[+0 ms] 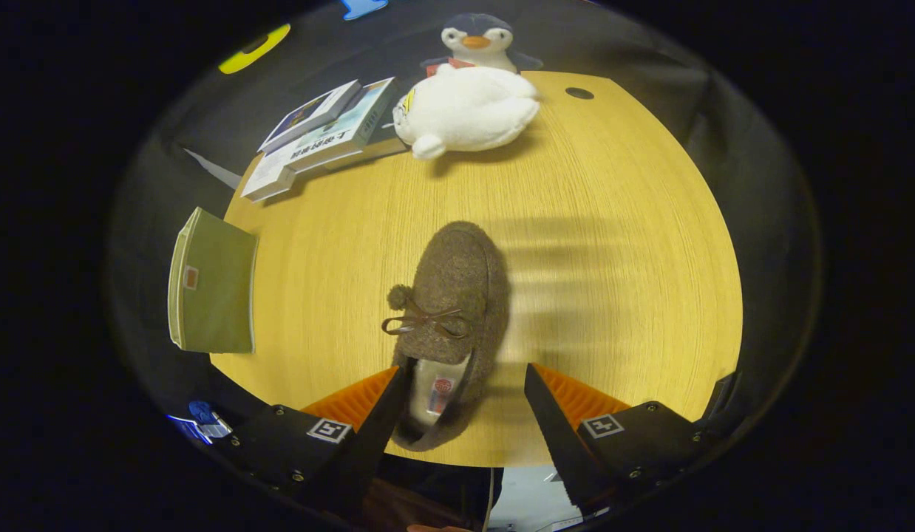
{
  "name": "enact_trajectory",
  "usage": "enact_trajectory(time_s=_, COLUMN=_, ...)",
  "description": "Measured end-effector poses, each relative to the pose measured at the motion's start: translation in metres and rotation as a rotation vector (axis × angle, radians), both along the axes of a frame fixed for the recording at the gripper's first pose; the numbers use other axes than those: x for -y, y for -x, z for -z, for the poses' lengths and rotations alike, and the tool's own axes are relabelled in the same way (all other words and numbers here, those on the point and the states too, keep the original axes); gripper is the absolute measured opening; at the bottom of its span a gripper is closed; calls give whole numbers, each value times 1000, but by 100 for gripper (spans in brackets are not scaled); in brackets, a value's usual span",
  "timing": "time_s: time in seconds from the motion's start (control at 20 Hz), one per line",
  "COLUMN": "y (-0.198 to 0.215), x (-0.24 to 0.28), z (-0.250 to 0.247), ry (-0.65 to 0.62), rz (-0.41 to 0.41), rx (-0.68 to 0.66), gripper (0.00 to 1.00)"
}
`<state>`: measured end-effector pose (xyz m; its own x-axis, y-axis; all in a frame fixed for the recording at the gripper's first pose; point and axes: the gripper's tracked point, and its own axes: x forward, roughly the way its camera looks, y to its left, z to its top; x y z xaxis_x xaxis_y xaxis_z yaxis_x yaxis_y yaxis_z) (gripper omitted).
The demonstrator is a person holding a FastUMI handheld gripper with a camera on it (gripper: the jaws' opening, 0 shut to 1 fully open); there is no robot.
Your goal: Open the storage box then place both shoes into the box .Put the left shoe in first, then the right shoe, with the right side of both shoes facing outward in a uniform manner.
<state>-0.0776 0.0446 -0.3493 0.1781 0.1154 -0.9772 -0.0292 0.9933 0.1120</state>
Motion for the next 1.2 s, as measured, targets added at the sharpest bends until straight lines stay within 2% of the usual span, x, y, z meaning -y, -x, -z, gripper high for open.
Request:
enact_trajectory(time_s=0.15, y=1, x=9, z=26, ry=30, rz=-5, rx=-36, gripper=95)
enact_trajectory(time_s=0.3, y=-9, x=12, z=43, ry=47, rz=-7, rx=-33, gripper=86)
enact_trajectory(time_s=0.35, y=-12, x=9, z=44, ry=29, rz=2, rx=-36, gripper=68)
enact_trajectory(time_s=0.45, y=-16, x=8, z=45, ry=31, rz=32, rx=-51, gripper=24)
enact_trajectory(time_s=0.5, y=-16, x=9, z=42, ry=37, rz=16, rx=-47, gripper=23)
enact_trajectory(time_s=0.6, y=-21, x=16, z=36, ry=75, rz=37, rx=-42, gripper=3)
enact_trajectory(time_s=0.7, y=-22, x=12, z=29, ry=50, rz=49, rx=-49, gripper=3)
enact_trajectory(time_s=0.85, y=-27, x=-6, z=9, ry=17, rz=25, rx=-37, gripper=3)
enact_trajectory(time_s=1.2, y=-42, x=-88, z=-47, ry=-48, rz=-125, rx=6, gripper=3)
